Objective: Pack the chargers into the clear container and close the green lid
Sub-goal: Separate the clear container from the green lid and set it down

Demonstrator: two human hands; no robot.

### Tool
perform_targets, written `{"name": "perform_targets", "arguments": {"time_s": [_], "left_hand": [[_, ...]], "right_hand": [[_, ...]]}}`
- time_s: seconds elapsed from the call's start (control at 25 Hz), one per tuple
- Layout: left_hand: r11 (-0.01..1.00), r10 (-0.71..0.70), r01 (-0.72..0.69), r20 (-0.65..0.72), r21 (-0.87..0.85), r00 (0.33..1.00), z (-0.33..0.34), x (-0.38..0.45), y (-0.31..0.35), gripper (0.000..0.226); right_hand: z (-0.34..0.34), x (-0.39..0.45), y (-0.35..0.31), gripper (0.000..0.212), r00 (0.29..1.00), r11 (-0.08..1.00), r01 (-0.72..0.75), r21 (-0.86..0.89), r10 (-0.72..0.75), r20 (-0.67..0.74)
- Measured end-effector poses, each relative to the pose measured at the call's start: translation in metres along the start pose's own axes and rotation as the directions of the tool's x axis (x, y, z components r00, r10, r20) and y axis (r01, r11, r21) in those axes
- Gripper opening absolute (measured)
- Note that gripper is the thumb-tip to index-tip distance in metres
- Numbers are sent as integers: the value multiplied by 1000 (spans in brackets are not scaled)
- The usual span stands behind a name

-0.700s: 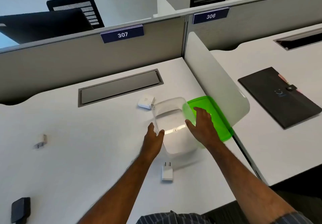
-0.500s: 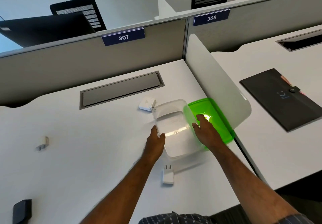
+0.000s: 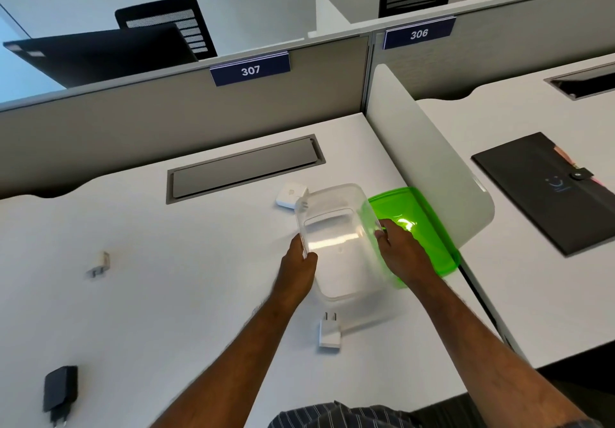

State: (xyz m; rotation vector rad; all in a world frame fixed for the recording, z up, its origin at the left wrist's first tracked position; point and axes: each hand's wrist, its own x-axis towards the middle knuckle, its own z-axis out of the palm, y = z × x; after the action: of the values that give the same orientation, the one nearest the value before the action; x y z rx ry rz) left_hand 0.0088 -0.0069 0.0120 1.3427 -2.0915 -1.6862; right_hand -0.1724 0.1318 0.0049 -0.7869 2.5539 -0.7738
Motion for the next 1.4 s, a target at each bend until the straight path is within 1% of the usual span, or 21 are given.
{"name": "perform_targets", "arguments": {"time_s": [0.16, 0.36, 0.56, 0.84, 0.96, 1.12, 1.4], "left_hand": [[999, 37, -37, -53, -10, 998, -24, -11, -2, 46], [999, 2, -7, -135, -40, 991, -59, -26, -16, 37], [998, -29, 16, -190, -66, 981, -97, -44, -39, 38], [994, -96, 82, -233, -67, 968, -154, -62, -81, 42], [992, -110, 92, -240, -85, 965, -177, -70, -100, 39], [992, -124, 113, -266, -57, 956, -204, -74, -121, 34], [991, -131, 124, -248, -42, 960, -234, -77, -148, 33]], "right_hand": [[3, -9, -20, 34, 999, 999, 40, 20, -40, 28], [15, -26, -54, 31, 992, 993, 105, 45, -108, 67], [39, -46, -84, 31, 979, 988, 156, 7, -156, 133], [81, -73, -131, 31, 963, 986, 164, 0, -160, 219], [100, -85, -151, 31, 953, 986, 166, 1, -161, 257], [124, -100, -169, 31, 943, 988, 152, 14, -149, 299], [154, -115, -189, 29, 937, 992, 125, 26, -127, 325]]}}
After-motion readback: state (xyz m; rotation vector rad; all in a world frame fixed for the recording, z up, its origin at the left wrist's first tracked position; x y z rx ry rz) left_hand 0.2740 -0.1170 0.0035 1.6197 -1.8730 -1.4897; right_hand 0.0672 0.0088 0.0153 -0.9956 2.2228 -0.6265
